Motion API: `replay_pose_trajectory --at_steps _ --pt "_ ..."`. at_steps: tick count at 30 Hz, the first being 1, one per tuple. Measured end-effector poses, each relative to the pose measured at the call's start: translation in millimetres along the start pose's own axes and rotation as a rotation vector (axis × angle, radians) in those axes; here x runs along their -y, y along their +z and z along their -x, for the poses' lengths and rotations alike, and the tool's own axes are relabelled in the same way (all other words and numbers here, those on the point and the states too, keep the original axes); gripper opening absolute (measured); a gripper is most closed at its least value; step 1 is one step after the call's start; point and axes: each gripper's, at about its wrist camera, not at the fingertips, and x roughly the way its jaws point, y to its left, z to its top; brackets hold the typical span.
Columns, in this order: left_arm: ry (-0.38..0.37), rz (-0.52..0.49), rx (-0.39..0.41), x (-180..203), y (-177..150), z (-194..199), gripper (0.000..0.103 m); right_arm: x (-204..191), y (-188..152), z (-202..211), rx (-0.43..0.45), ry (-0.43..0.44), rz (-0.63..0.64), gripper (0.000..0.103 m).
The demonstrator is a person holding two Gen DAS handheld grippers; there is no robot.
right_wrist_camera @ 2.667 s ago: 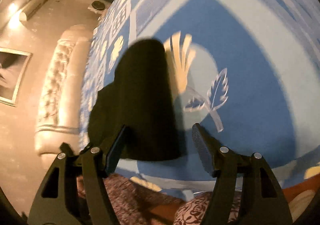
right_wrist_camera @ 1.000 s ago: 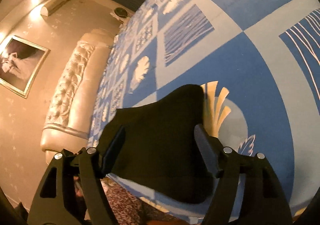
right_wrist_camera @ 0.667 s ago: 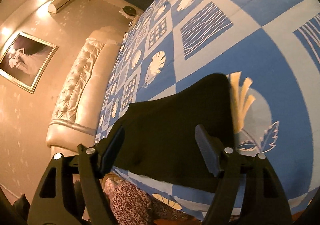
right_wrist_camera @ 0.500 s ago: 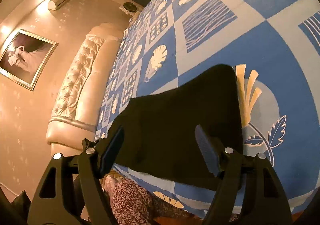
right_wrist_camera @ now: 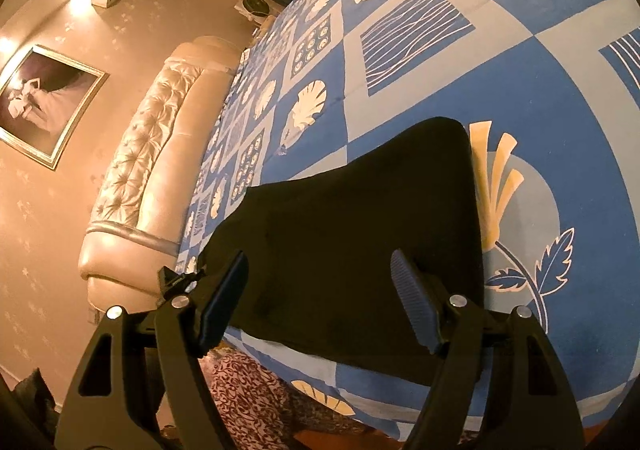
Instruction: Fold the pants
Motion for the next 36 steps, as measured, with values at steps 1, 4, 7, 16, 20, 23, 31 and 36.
replay_pose_trajectory --at_steps 1,4,7,16,20,23,31,36 --pt "0.011 0.003 0.004 4.2 -0.5 1.7 0.016 -3.0 -0.4 0.7 0.003 -0.013 0.011 0.074" --pt "0.04 -0.028 0.04 29.1 -2.7 11.1 0.015 -14.8 -0.5 5.6 0.037 -0.053 0.06 0.074" --pt "0.015 -0.057 0.075 54.2 -7.2 23.8 0.015 -30.1 -2.0 9.5 0.075 -0.124 0.114 0.074" --pt "-0.046 -0.283 0.068 191.1 -44.6 15.1 0.015 -44.2 -14.4 -6.5 0.062 -0.408 0.204 0.074" --pt "-0.096 -0.363 0.025 248.3 -73.5 -15.1 0.015 -43.5 -16.7 -7.8 0.069 -0.438 0.208 0.074" --pt "-0.087 -0.444 -0.03 284.5 -101.9 -49.3 0.015 -45.9 -15.9 -6.5 0.081 -0.46 0.222 0.074" --pt "-0.022 -0.552 -0.176 325.8 -177.0 -154.0 0.015 -50.9 -12.9 3.9 0.145 -0.544 0.282 0.074" --pt "0.043 -0.568 -0.22 327.0 -208.4 -193.0 0.015 -46.9 -7.4 11.4 0.166 -0.535 0.258 0.074"
